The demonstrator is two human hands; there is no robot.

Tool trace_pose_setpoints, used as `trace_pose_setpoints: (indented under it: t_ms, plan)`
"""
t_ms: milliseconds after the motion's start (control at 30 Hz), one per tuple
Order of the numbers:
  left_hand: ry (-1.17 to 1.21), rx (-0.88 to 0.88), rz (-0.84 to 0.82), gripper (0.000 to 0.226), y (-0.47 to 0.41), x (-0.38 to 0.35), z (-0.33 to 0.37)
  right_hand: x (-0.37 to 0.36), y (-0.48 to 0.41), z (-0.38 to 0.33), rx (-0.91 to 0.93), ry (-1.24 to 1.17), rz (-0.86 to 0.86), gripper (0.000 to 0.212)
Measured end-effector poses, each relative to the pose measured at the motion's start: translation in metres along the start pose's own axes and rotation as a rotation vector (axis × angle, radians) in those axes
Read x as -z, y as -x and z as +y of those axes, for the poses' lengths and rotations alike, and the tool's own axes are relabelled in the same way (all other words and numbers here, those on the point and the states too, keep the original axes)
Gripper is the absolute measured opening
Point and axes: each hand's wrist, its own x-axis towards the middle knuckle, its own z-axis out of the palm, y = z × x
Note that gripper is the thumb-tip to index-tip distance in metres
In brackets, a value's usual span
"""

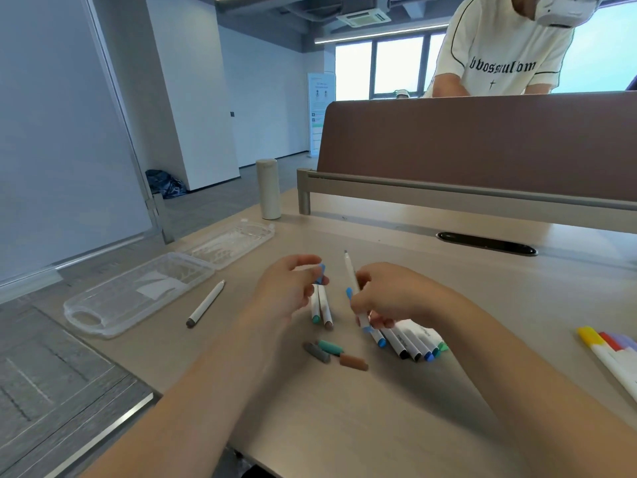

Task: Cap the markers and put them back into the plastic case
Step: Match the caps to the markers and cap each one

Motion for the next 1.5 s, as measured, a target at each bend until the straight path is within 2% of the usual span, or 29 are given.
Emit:
trace_pose_setpoints:
  t_ms: [167,333,500,700,900,1067,1167,1300,1500]
  plan:
    - [0.289,0.102,0.032,0.013,-0.007,0.003,-0.006,-0.001,0.007,-0.005,0.068,0.005,-0.128,0.012]
    - [0.233,0.099,0.056,0.012,-0.007,0.003,-0.007,-0.004,0.007,-0.003,0.062,0.031,-0.209,0.014]
    - [0.204,0.062,0.042,0.009,-0.005,-0.001,-0.006,-0.004,0.006,-0.003,0.053,0.053,-0.169,0.012]
    - [-0.013,-0.05,0.089,0.001,-0.002,-0.008,-0.009,-0.003,0.003,-0.002,0.096,0.061,-0.09,0.022]
    - [-0.106,-0.128,0.138,0.003,0.002,-0.007,0.0,-0.006,0.0,-0.002,0.167,0.127,0.045,0.024]
    - [-0.35,-0.136,0.069,0.013,-0.001,-0.001,-0.004,-0.013,-0.009,-0.001,0.107,0.19,0.104,0.021]
    - [-0.595,-0.146,0.141,0.01,-0.006,0.001,-0.009,-0.015,-0.015,0.006,0.016,0.303,0.178,0.021]
    - [-0.849,-0.139,0.125,0.016,-0.009,-0.006,-0.013,-0.021,-0.017,0.011,-0.074,0.388,0.175,0.028]
    - [-1.095,-0.127,0.056,0.034,-0.01,-0.017,-0.017,-0.031,-0.022,0.012,-0.099,0.502,0.176,0.02]
